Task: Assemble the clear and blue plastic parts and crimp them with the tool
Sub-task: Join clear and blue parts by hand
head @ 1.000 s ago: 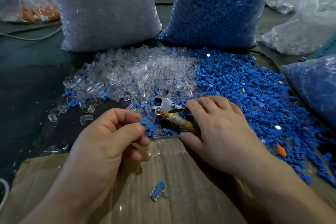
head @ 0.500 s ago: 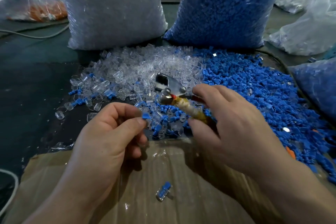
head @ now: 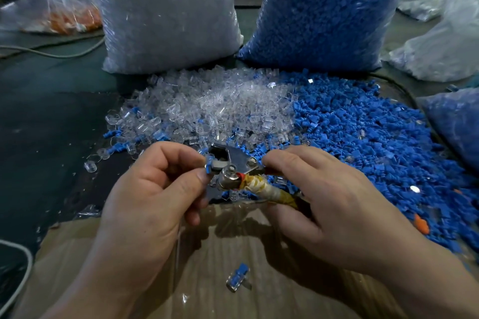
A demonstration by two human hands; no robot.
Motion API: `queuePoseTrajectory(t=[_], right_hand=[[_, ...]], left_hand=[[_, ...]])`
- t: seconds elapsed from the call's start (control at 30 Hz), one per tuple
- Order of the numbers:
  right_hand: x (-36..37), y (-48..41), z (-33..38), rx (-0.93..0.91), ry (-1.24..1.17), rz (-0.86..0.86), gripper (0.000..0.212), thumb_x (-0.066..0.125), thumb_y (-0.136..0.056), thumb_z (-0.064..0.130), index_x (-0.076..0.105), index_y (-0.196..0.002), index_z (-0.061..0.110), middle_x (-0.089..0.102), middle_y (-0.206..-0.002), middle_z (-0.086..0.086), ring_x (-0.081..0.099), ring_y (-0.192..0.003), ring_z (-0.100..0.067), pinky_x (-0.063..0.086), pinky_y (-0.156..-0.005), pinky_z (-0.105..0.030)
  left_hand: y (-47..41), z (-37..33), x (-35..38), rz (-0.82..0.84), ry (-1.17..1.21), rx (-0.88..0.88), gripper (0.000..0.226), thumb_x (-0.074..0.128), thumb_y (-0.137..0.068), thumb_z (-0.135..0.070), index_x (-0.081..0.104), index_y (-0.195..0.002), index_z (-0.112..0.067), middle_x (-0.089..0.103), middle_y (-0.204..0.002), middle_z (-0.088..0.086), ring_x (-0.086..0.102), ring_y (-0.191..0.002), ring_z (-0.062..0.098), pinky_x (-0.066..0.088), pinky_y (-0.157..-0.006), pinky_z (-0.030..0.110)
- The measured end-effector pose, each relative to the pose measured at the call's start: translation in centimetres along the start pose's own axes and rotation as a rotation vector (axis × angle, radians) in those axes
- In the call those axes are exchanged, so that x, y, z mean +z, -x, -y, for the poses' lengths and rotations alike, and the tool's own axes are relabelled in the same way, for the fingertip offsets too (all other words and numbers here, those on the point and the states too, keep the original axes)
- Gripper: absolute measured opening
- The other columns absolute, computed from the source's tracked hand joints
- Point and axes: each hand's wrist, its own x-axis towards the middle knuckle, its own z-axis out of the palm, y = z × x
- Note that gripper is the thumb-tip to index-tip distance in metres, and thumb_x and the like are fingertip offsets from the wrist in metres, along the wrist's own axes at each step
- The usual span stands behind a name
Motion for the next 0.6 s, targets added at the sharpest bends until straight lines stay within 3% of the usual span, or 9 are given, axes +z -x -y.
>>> queuePoseTrajectory(t=[0.13, 0.2, 0.37, 0.47, 0.6], right_hand=[[0.1, -0.2, -0.1, -0.04, 0.053, 0.028, 0.053, 0.047, -0.084, 0.053, 0.054, -0.129, 0.026, 0.061, -0.101, 0.007, 0.057, -0.092, -0.017, 0.051, -0.079, -0.035], [0.1, -0.2, -0.1, -0.047, 0.066, 0.025, 0.054, 0.047, -0.085, 0.054, 0.058, -0.128, 0.023, 0.062, -0.094, 0.007, 0.057, -0.087, -0.017, 0.049, -0.076, -0.031], [-0.3, -0.4, 0.4, -0.024, 0.081, -0.002, 0.047, 0.049, -0.081, 0.054, 0.065, -0.116, 0.028, 0.058, -0.078, 0.014, 0.054, -0.072, -0.009, 0.033, -0.064, -0.023], [-0.2, -0.1, 0.4, -0.006, 0.03, 0.008, 0.048, 0.047, -0.081, 0.056, 0.063, -0.119, 0.031, 0.059, -0.082, 0.016, 0.056, -0.076, -0.009, 0.04, -0.063, -0.026], [0.2, 0.0, -0.4, 0.045, 0.096, -0.055, 0.053, 0.048, -0.081, 0.06, 0.06, -0.12, 0.027, 0.064, -0.096, 0.011, 0.057, -0.088, -0.016, 0.049, -0.076, -0.035]], left_hand=[[0.0, 0.3, -0.3, 0.022, -0.076, 0.065, 0.024, 0.08, -0.069, -0.011, 0.072, -0.081, -0.03, 0.065, -0.065, 0.002, 0.058, -0.052, 0.01, 0.046, -0.042, 0.019], [0.0, 0.4, -0.3, 0.036, -0.099, 0.1, 0.019, 0.069, -0.074, -0.015, 0.072, -0.082, -0.032, 0.065, -0.064, 0.002, 0.057, -0.05, 0.01, 0.046, -0.042, 0.02], [-0.1, 0.7, -0.7, 0.02, -0.129, 0.123, 0.018, 0.068, -0.075, -0.018, 0.071, -0.083, -0.034, 0.066, -0.066, 0.004, 0.056, -0.05, 0.011, 0.046, -0.043, 0.021], [0.0, 0.4, -0.6, 0.006, -0.13, 0.117, 0.018, 0.07, -0.075, -0.017, 0.072, -0.083, -0.033, 0.067, -0.067, 0.003, 0.057, -0.05, 0.01, 0.046, -0.044, 0.02], [-0.1, 0.3, -1.1, -0.063, -0.24, 0.033, 0.025, 0.072, -0.086, -0.007, 0.07, -0.082, -0.032, 0.064, -0.061, 0.003, 0.057, -0.048, 0.012, 0.048, -0.044, 0.021]])
